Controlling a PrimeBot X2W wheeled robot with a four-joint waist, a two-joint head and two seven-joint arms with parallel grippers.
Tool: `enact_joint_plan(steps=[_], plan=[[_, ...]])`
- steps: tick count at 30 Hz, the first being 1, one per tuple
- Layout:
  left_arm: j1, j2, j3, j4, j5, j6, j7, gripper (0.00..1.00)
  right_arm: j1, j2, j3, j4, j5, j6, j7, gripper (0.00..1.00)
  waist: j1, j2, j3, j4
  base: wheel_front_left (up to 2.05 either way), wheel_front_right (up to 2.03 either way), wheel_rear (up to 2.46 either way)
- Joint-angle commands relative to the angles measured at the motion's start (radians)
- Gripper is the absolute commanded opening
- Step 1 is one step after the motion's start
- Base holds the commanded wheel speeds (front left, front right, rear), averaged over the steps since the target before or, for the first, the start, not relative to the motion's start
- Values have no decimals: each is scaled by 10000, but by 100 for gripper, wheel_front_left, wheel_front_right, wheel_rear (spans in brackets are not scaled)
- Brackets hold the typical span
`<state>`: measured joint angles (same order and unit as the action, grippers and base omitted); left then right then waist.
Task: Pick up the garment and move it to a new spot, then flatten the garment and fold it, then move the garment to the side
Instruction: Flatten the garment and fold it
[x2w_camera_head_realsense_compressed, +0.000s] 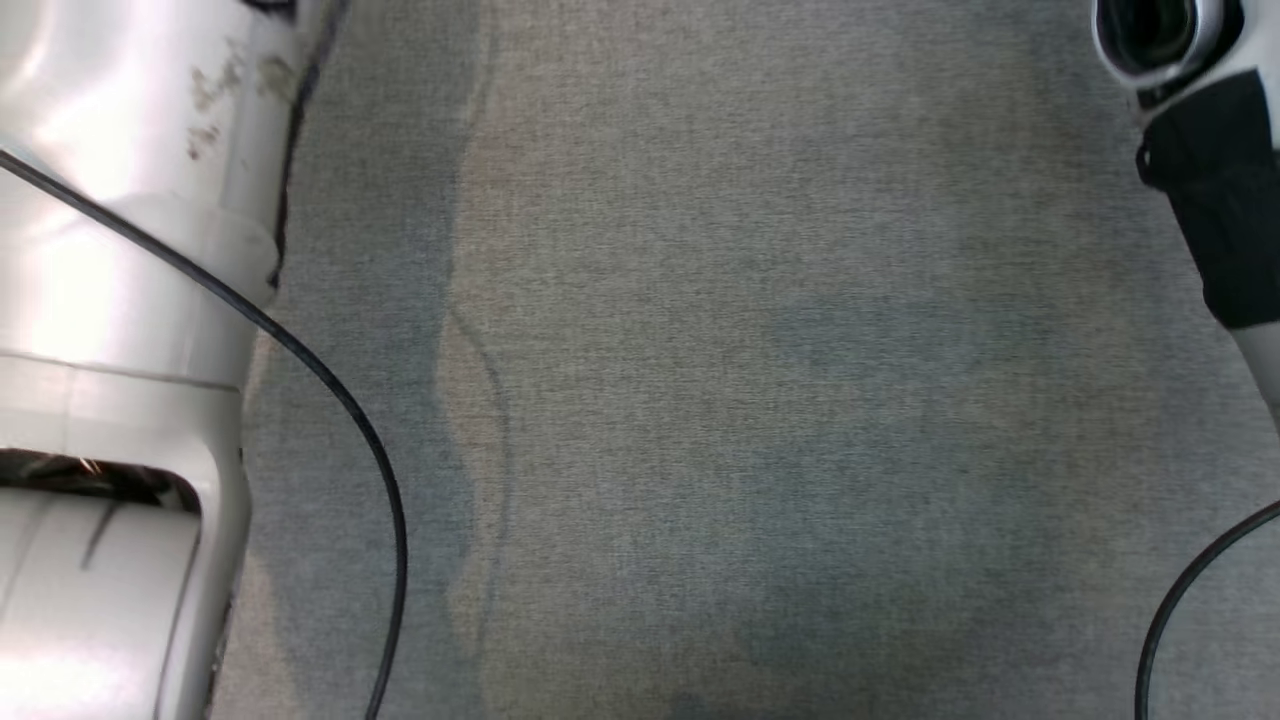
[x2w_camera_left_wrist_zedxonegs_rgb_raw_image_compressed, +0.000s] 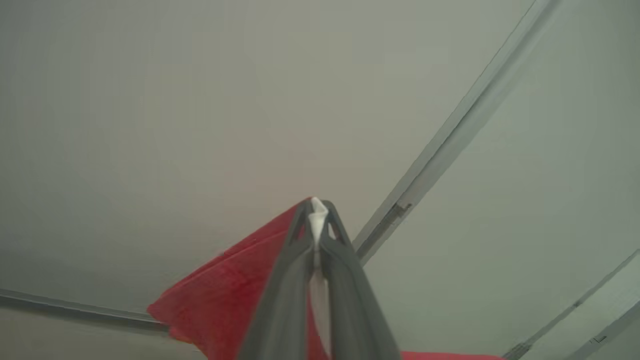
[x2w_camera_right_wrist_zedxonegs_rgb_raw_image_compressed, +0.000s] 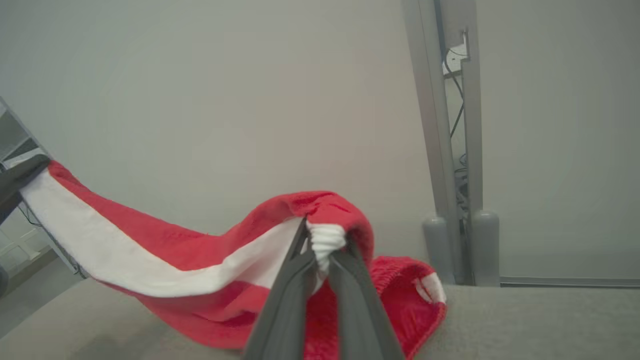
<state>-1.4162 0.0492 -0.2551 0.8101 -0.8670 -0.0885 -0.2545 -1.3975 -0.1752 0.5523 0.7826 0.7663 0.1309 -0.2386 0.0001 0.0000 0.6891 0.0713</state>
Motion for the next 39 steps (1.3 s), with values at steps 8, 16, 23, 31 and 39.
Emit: enact_joint_plan(steps=[8, 16, 23, 31, 39], plan=[[1150, 38, -39, 801, 403, -276, -103, 0, 898, -532, 1164, 667, 1643, -5, -95, 0, -1, 0, -437, 478, 0, 0, 0], [2371, 324, -620, 2165, 1120, -417, -95, 0, 2041, -814, 2574, 866, 2825, -5, 780, 0, -1, 0, -1643, 492, 0, 0, 0], [3494, 702, -1719, 2618, 1286, -415, 314, 0, 2997, -1126, 3865, 826, 3483, -5, 1591, 0, -1, 0, -2617, 428, 0, 0, 0], [4753, 1288, -2907, 2085, 745, -419, 982, 0, 3729, -1427, 4963, 803, 4033, -5, 2166, 0, -1, 0, -3448, 462, 0, 0, 0], [5919, 2058, -3923, 1506, 243, -418, 1453, 0, 4424, -1595, 5850, 698, 4647, -7, 2769, 0, -1, 0, -4270, 463, 0, 0, 0]])
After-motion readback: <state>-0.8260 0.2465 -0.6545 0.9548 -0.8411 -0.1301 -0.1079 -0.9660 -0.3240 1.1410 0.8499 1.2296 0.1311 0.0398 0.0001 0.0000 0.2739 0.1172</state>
